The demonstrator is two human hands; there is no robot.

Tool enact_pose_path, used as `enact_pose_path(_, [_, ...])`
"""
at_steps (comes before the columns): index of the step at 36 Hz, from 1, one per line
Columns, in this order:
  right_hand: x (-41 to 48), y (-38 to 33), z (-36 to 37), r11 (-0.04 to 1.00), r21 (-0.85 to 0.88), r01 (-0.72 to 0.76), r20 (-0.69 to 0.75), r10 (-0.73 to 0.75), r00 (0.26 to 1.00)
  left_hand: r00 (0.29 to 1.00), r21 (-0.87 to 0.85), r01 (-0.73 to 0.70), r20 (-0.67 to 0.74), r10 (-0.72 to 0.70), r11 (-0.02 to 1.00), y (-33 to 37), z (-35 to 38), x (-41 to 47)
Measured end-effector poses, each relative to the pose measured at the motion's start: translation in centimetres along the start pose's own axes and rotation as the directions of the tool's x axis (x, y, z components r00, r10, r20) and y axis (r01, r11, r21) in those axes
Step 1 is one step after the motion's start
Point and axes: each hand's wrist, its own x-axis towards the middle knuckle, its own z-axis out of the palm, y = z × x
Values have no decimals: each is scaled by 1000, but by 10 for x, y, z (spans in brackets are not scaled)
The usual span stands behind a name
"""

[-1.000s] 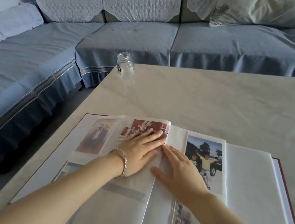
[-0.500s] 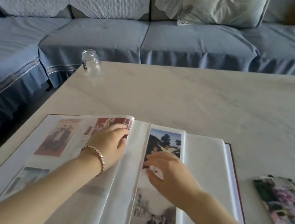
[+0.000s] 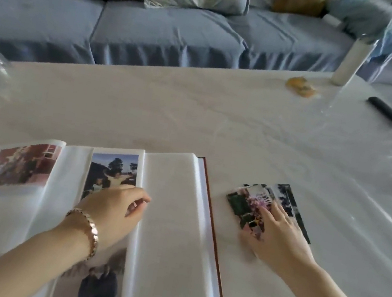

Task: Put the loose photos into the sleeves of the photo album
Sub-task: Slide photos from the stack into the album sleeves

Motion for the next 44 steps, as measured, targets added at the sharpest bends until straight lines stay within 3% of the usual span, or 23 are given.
enact_pose_path(3, [0, 3, 7, 995, -72, 71, -49, -74, 996, 1000, -19, 8, 9, -7, 1000, 2, 1, -2])
enact_pose_path(5, [0, 5, 11, 993, -8, 114, -100, -114, 988, 999, -87, 33, 21, -31, 996, 1, 2, -5])
enact_pose_path(8, [2, 5, 11, 978, 49, 205, -295, -182, 938, 995, -249, 93, 43, -84, 964, 0, 4, -9])
enact_pose_path(10, [2, 5, 2, 972, 1, 234, -220, -228, 948, 992, -315, 120, 62, -106, 941, -1, 6, -11])
enact_pose_path(12, [1, 4, -4, 989, 7, 145, -161, -142, 977, 988, -371, 154, 62, -141, 916, -1, 9, -9])
enact_pose_path(14, [-2, 0, -12, 994, 24, 106, -208, -99, 973, 982, -448, 185, 59, -177, 875, 1, 12, -8])
enact_pose_path(16, [-8, -7, -14, 985, 74, 158, -397, -116, 910, 974, -581, 214, 66, -217, 785, 8, 15, -5])
enact_pose_path(18, [-11, -19, -11, 951, 112, 288, -503, -196, 842, 969, -740, 232, 120, -215, 632, 20, 15, -4])
enact_pose_path(20, [-19, -38, -13, 916, 140, 375, -510, -258, 821, 966, -834, 260, 223, -133, 486, 35, 12, -5])
enact_pose_path(23, [-27, -64, -10, 844, 158, 512, -480, -388, 787, 956, -865, 284, 289, -51, 413, 51, 8, -7])
enact_pose_path(25, [-34, -78, -8, 782, 181, 596, -415, -489, 767, 963, -836, 271, 236, -132, 477, 57, 6, -9])
enact_pose_path(28, [-42, -91, -11, 739, 196, 644, -322, -572, 754, 963, -569, 239, 36, -266, 787, 46, 1, -12])
enact_pose_path(32, [-37, -99, -23, 749, 335, 571, -429, -418, 800, 990, -346, 131, 101, -102, 929, 22, -18, -17])
enact_pose_path(34, [-29, -105, -30, 761, 404, 508, -393, -357, 848, 987, -230, 79, 154, -44, 970, 12, -29, -21])
enact_pose_path(36, [-21, -114, -38, 746, 504, 435, -244, -360, 900, 986, -140, 40, 167, -16, 989, 4, -40, -25])
enact_pose_path(40, [-13, -137, -41, 707, 547, 448, -138, -452, 881, 993, -66, 31, 120, -23, 997, -9, -60, -34])
enact_pose_path(42, [-13, -149, -39, 653, 623, 430, -145, -445, 884, 998, -108, 55, 21, -53, 993, -20, -66, -39])
enact_pose_path(44, [-13, -162, -38, 582, 702, 410, -176, -417, 892, 981, -273, 103, -131, -143, 957, -37, -67, -45])
